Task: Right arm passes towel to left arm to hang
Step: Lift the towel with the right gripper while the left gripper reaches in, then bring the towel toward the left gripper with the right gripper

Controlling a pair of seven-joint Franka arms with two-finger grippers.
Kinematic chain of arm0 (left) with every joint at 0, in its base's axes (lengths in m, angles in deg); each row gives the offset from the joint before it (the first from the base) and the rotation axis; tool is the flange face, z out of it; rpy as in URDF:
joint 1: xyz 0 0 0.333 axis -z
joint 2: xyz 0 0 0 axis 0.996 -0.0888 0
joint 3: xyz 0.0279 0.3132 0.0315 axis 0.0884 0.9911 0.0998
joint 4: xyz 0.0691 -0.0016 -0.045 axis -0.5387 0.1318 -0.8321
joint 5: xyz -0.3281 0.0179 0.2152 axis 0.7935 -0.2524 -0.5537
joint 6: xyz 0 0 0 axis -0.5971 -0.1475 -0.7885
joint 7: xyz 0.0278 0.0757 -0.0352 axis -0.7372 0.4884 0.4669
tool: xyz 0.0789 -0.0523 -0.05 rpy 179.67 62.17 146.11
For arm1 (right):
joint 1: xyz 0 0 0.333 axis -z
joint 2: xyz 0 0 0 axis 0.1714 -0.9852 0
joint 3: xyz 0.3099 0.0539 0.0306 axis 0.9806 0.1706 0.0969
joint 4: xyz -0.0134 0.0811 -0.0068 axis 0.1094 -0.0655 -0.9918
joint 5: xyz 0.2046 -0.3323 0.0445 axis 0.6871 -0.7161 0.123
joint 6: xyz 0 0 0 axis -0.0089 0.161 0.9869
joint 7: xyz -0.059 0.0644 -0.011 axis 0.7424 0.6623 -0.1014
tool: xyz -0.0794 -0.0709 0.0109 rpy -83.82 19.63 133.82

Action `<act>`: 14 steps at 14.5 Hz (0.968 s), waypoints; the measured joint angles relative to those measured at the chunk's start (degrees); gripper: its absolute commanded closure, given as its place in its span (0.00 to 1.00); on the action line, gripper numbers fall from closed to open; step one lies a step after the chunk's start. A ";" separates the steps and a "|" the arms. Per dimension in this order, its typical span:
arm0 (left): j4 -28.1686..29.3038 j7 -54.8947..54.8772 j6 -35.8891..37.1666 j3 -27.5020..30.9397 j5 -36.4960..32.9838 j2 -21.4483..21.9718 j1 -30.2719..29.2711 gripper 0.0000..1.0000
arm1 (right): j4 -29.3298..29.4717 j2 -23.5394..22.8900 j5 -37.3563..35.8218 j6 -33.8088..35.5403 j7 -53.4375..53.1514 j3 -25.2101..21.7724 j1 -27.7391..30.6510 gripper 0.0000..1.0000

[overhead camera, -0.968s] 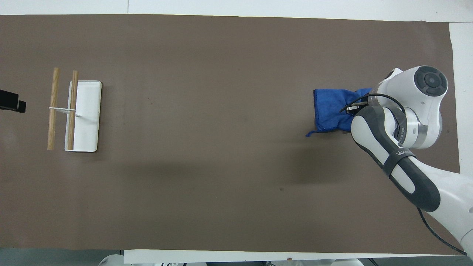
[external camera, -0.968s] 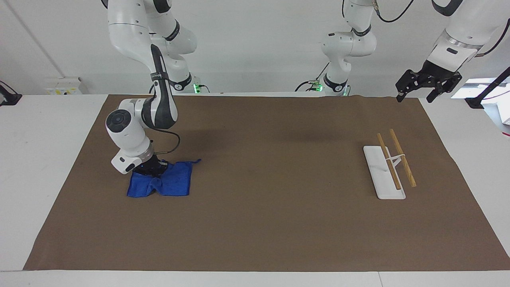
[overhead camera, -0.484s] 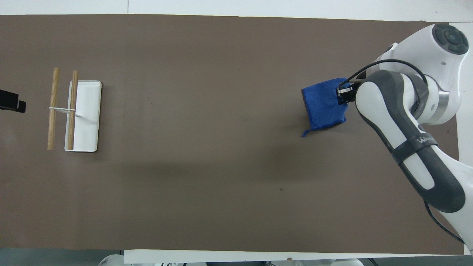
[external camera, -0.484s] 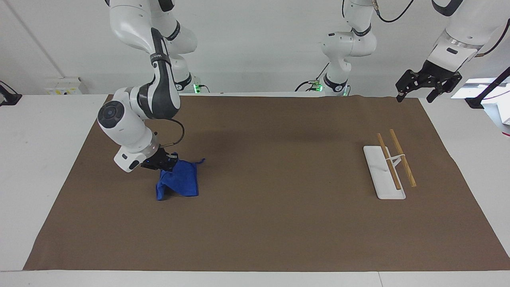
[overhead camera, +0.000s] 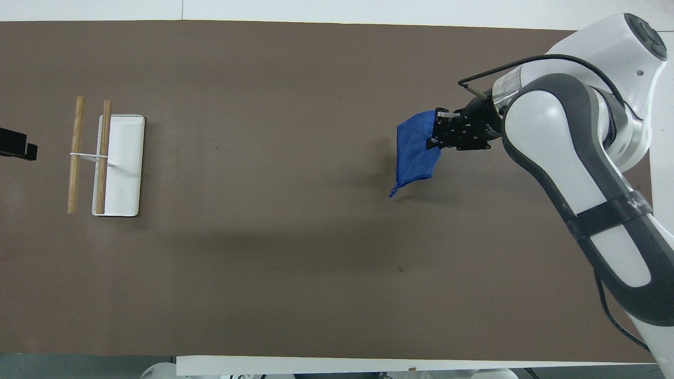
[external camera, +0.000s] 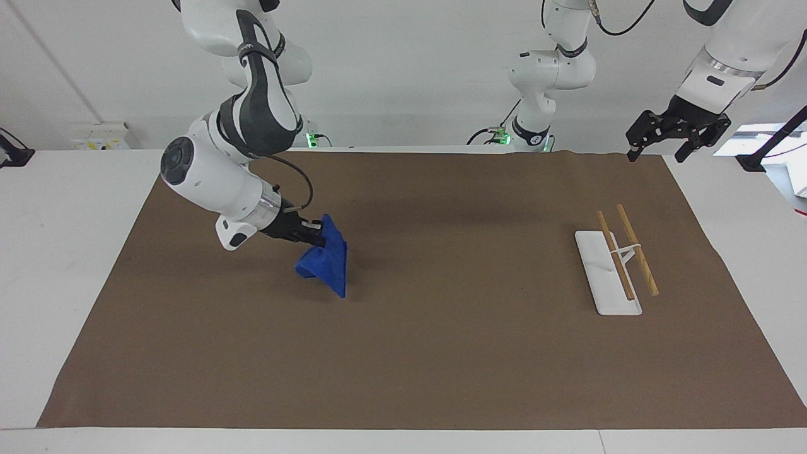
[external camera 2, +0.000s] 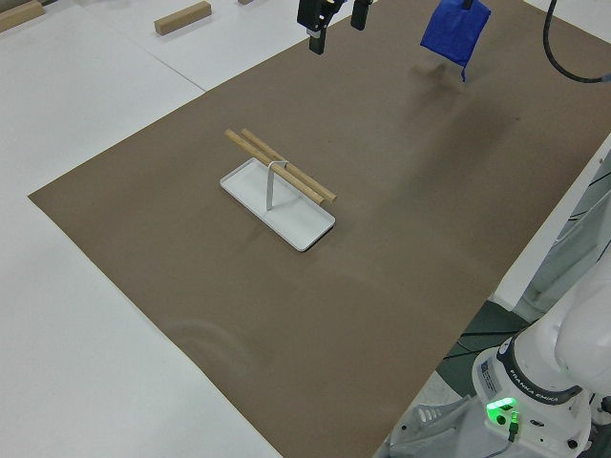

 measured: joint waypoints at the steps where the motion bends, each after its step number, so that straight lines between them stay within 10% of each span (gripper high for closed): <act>1: 0.00 0.09 0.06 -0.34 0.05 0.04 0.06 0.00 | 0.03 0.01 3.38 -0.02 -3.34 1.03 -0.02 1.00; 6: 5.62 27.35 -1.62 -2.58 1.38 3.40 1.90 0.00 | 0.01 0.02 20.90 -2.08 -16.99 4.64 -0.23 1.00; 14: 28.75 78.62 -29.22 -4.50 3.46 9.21 20.37 0.00 | -0.91 -0.03 36.76 -17.60 -32.41 5.02 -6.90 1.00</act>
